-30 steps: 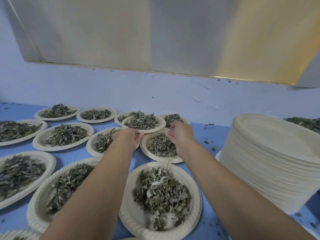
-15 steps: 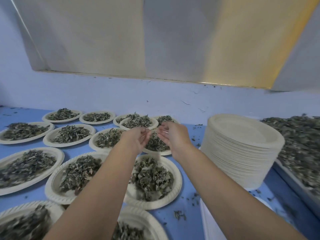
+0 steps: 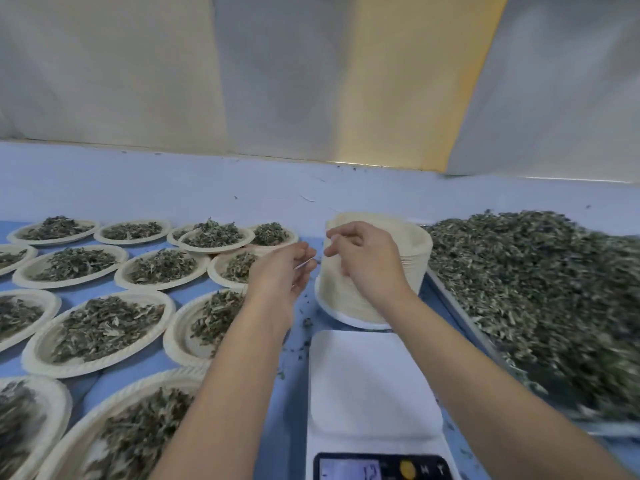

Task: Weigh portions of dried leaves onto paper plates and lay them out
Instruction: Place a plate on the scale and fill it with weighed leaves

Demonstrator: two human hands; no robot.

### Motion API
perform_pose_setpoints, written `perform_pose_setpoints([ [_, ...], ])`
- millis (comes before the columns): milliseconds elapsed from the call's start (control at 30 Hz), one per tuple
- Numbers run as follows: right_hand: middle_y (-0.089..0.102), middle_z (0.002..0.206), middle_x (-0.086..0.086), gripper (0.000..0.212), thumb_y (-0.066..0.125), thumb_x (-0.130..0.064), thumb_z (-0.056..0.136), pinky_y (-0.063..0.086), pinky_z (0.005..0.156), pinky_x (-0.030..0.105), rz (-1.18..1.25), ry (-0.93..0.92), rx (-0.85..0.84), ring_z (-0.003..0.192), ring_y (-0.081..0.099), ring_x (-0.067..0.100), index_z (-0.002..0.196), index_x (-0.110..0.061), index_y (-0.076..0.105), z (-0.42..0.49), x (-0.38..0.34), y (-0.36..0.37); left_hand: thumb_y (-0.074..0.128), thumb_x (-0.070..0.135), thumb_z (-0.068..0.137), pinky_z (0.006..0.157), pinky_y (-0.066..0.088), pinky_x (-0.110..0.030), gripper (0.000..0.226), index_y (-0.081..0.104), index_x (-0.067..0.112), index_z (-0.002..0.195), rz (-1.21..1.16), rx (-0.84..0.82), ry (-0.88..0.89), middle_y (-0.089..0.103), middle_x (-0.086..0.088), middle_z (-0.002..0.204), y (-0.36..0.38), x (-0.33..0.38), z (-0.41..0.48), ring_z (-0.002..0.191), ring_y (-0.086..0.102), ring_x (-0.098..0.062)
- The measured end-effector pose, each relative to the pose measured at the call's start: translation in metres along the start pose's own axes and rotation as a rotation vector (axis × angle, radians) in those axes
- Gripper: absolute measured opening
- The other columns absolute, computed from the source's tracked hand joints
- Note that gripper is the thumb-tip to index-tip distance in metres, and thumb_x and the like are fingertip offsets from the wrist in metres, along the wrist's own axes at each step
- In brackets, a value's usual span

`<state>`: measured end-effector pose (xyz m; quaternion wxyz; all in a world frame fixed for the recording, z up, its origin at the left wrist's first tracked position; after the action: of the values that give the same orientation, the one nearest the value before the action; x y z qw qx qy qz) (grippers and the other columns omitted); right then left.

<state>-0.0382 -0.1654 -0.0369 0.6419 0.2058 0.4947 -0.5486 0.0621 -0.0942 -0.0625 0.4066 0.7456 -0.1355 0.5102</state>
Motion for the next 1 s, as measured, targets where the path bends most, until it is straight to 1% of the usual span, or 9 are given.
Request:
perform_pose_setpoints([
  [100, 0.063, 0.075, -0.016, 0.013, 0.059, -0.016, 0.089, 0.039, 0.063, 0.008, -0.245, -0.174, 0.147, 0.069, 0.056, -0.001, 0.09, -0.02, 0.071, -0.003, 0.002, -0.029, 0.052, 0.008, 0.093, 0.057, 0.045, -0.014, 0.013, 0.063, 0.012, 0.086, -0.02, 0.015, -0.035, 0.066, 0.003, 0.076, 0.008, -0.01, -0.007, 0.063, 0.06, -0.006],
  [200, 0.067, 0.086, -0.016, 0.015, 0.061, -0.025, 0.089, 0.039, 0.066, 0.02, -0.572, -0.277, 0.236, 0.089, 0.054, 0.006, 0.097, -0.026, 0.074, -0.005, 0.005, -0.046, 0.051, 0.009, 0.093, 0.057, 0.042, -0.015, 0.016, 0.062, 0.014, 0.083, -0.046, -0.013, -0.097, 0.066, 0.004, 0.077, 0.016, -0.018, -0.012, 0.063, 0.058, -0.005],
  [267, 0.071, 0.096, -0.011, 0.019, 0.06, -0.027, 0.091, 0.042, 0.07, 0.027, -0.744, -0.339, 0.197, 0.1, 0.053, 0.014, 0.104, -0.026, 0.074, -0.005, 0.008, -0.05, 0.051, 0.009, 0.093, 0.054, 0.042, -0.014, 0.016, 0.063, 0.014, 0.083, -0.061, -0.041, -0.114, 0.068, 0.006, 0.071, 0.021, -0.021, -0.014, 0.06, 0.058, -0.005],
  [433, 0.072, 0.109, -0.001, 0.025, 0.053, -0.028, 0.097, 0.047, 0.084, 0.04, -0.773, -0.399, 0.064, 0.106, 0.061, 0.023, 0.115, -0.023, 0.07, -0.007, 0.01, -0.049, 0.051, 0.009, 0.092, 0.059, 0.041, -0.015, 0.016, 0.064, 0.014, 0.082, -0.057, -0.05, -0.109, 0.068, 0.01, 0.059, 0.026, -0.025, -0.016, 0.062, 0.058, -0.005],
  [600, 0.069, 0.116, 0.001, 0.029, 0.048, -0.028, 0.099, 0.045, 0.088, 0.04, -0.806, -0.383, -0.003, 0.111, 0.058, 0.023, 0.121, -0.021, 0.066, -0.007, 0.011, -0.047, 0.05, 0.01, 0.092, 0.058, 0.04, -0.015, 0.016, 0.063, 0.014, 0.084, -0.084, -0.07, -0.136, 0.068, 0.007, 0.069, 0.026, -0.026, -0.017, 0.058, 0.059, -0.003],
  [667, 0.069, 0.116, 0.002, 0.03, 0.047, -0.027, 0.1, 0.044, 0.088, 0.039, -0.821, -0.389, -0.019, 0.111, 0.058, 0.023, 0.121, -0.019, 0.066, -0.006, 0.011, -0.048, 0.05, 0.01, 0.092, 0.057, 0.041, -0.014, 0.016, 0.064, 0.014, 0.085, -0.092, -0.077, -0.139, 0.068, 0.008, 0.066, 0.027, -0.026, -0.017, 0.053, 0.059, -0.002],
  [800, 0.069, 0.115, 0.003, 0.032, 0.043, -0.026, 0.101, 0.041, 0.09, 0.036, -0.871, -0.412, -0.051, 0.109, 0.058, 0.023, 0.121, -0.016, 0.066, -0.005, 0.012, -0.047, 0.05, 0.01, 0.092, 0.057, 0.041, -0.014, 0.017, 0.064, 0.015, 0.083, -0.084, -0.072, -0.141, 0.069, 0.009, 0.063, 0.028, -0.027, -0.017, 0.057, 0.059, -0.003],
  [900, 0.069, 0.108, 0.009, 0.031, 0.042, -0.021, 0.101, 0.039, 0.088, 0.036, -0.906, -0.442, -0.054, 0.104, 0.057, 0.027, 0.11, -0.007, 0.068, -0.004, 0.013, -0.045, 0.049, 0.01, 0.092, 0.055, 0.041, -0.014, 0.017, 0.063, 0.015, 0.082, -0.087, -0.073, -0.152, 0.068, 0.009, 0.061, 0.03, -0.029, -0.018, 0.052, 0.059, -0.002],
  [1000, 0.069, 0.106, 0.014, 0.028, 0.044, -0.013, 0.1, 0.038, 0.09, 0.036, -0.846, -0.482, -0.05, 0.103, 0.056, 0.031, 0.11, -0.002, 0.068, -0.004, 0.013, -0.043, 0.049, 0.01, 0.092, 0.056, 0.041, -0.014, 0.017, 0.062, 0.015, 0.083, -0.091, -0.077, -0.158, 0.068, 0.009, 0.06, 0.03, -0.03, -0.018, 0.058, 0.058, -0.004],
])
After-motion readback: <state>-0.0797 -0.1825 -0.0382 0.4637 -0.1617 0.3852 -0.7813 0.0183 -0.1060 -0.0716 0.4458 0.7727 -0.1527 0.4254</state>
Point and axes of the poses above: each hand's wrist, its own z-axis towards the middle knuckle, its own y-axis out of the palm, x = y × z, the point moved 3 cm from there along z, towards the middle knuckle
